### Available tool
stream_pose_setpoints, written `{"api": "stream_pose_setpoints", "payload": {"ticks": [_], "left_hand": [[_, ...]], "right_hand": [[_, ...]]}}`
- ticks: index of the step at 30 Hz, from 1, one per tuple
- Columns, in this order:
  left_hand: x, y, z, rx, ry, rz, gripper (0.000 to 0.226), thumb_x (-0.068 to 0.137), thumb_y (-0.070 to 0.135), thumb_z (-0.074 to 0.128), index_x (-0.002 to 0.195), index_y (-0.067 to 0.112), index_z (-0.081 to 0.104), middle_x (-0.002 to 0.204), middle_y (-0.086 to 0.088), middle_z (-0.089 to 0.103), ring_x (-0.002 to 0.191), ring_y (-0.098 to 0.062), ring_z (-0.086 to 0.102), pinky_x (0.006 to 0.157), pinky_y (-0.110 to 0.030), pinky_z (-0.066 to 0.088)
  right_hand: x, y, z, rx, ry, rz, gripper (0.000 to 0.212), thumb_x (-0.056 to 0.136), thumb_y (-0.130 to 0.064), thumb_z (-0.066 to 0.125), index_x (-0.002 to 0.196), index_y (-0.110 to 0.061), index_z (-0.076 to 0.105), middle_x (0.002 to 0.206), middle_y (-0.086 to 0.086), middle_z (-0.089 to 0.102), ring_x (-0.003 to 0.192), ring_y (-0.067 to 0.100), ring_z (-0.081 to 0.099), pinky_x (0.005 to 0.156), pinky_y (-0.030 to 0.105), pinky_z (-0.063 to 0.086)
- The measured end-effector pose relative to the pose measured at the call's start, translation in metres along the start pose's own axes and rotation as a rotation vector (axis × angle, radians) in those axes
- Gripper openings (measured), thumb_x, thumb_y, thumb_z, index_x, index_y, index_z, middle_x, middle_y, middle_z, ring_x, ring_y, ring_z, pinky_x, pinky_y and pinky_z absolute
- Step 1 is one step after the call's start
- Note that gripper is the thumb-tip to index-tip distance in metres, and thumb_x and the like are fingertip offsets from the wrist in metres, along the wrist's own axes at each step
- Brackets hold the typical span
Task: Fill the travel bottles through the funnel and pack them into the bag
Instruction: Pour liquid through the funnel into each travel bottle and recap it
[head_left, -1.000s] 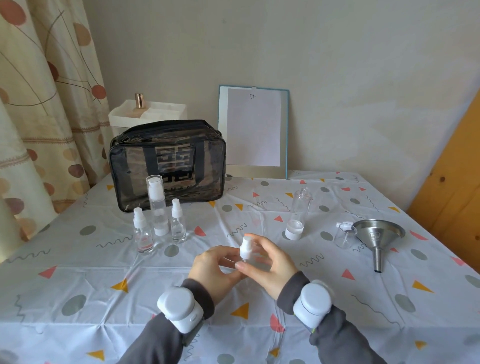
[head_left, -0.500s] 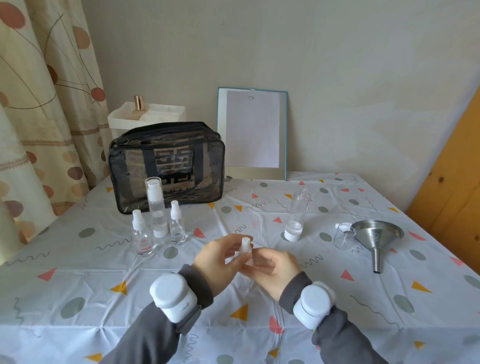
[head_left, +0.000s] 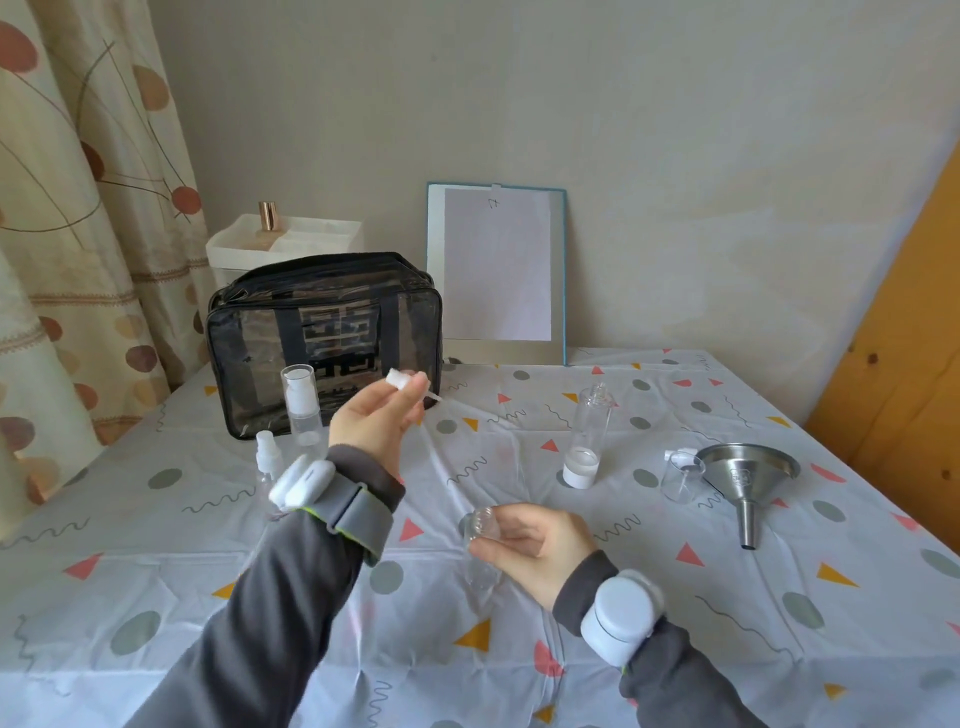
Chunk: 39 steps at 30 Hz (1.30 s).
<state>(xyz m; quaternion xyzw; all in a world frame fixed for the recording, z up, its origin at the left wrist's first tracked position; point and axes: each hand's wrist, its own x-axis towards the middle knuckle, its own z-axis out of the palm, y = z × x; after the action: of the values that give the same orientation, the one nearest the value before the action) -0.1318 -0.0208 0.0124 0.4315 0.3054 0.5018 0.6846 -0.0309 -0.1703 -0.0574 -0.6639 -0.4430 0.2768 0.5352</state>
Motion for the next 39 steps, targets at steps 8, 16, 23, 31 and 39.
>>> {"api": "stream_pose_setpoints", "payload": {"ticks": [8,16,23,31,39], "left_hand": [[0.026,-0.06,-0.019,0.752,0.139,-0.1,0.023,0.077,0.03,0.071,0.096,0.02,0.061,0.091,0.002,0.063,0.082,-0.02,0.059,0.074,-0.033,0.051],[0.029,-0.078,-0.024,1.098,0.105,-0.071,0.023,0.084,0.018,0.055,0.106,0.016,0.061,0.111,-0.005,0.062,0.103,-0.026,0.057,0.087,-0.03,0.045],[0.022,-0.081,-0.027,1.251,-0.001,0.066,0.037,0.084,0.012,0.057,0.121,0.014,0.052,0.129,-0.007,0.045,0.12,-0.026,0.041,0.101,-0.031,0.033],[-0.011,-0.054,-0.01,1.077,-0.29,0.455,0.063,0.068,-0.002,0.055,0.124,0.026,0.047,0.128,0.003,0.04,0.124,-0.016,0.032,0.102,-0.032,0.03],[-0.032,-0.04,-0.027,0.939,-0.751,0.195,0.061,0.07,-0.009,0.057,0.115,0.03,0.045,0.128,0.003,0.044,0.121,-0.012,0.044,0.097,-0.026,0.044]], "right_hand": [[0.002,0.002,0.0,-0.053,0.009,-0.016,0.028,0.068,-0.022,0.081,0.092,-0.018,0.07,0.091,0.001,0.072,0.085,0.005,0.066,0.078,0.01,0.049],[0.002,0.003,-0.001,-0.033,0.001,-0.018,0.024,0.068,-0.022,0.081,0.087,-0.026,0.068,0.086,-0.006,0.071,0.08,-0.002,0.065,0.076,0.009,0.048],[0.002,0.004,-0.001,-0.041,0.002,-0.033,0.024,0.068,-0.023,0.081,0.085,-0.031,0.067,0.084,-0.011,0.07,0.081,-0.002,0.065,0.075,0.007,0.047],[0.003,0.008,-0.001,-0.053,0.009,-0.039,0.026,0.066,-0.024,0.082,0.088,-0.027,0.069,0.084,-0.01,0.072,0.081,0.001,0.067,0.079,0.012,0.05],[0.003,0.005,-0.001,-0.028,0.003,-0.057,0.024,0.067,-0.017,0.081,0.085,-0.026,0.069,0.081,-0.01,0.071,0.08,0.003,0.067,0.076,0.011,0.049]]}}
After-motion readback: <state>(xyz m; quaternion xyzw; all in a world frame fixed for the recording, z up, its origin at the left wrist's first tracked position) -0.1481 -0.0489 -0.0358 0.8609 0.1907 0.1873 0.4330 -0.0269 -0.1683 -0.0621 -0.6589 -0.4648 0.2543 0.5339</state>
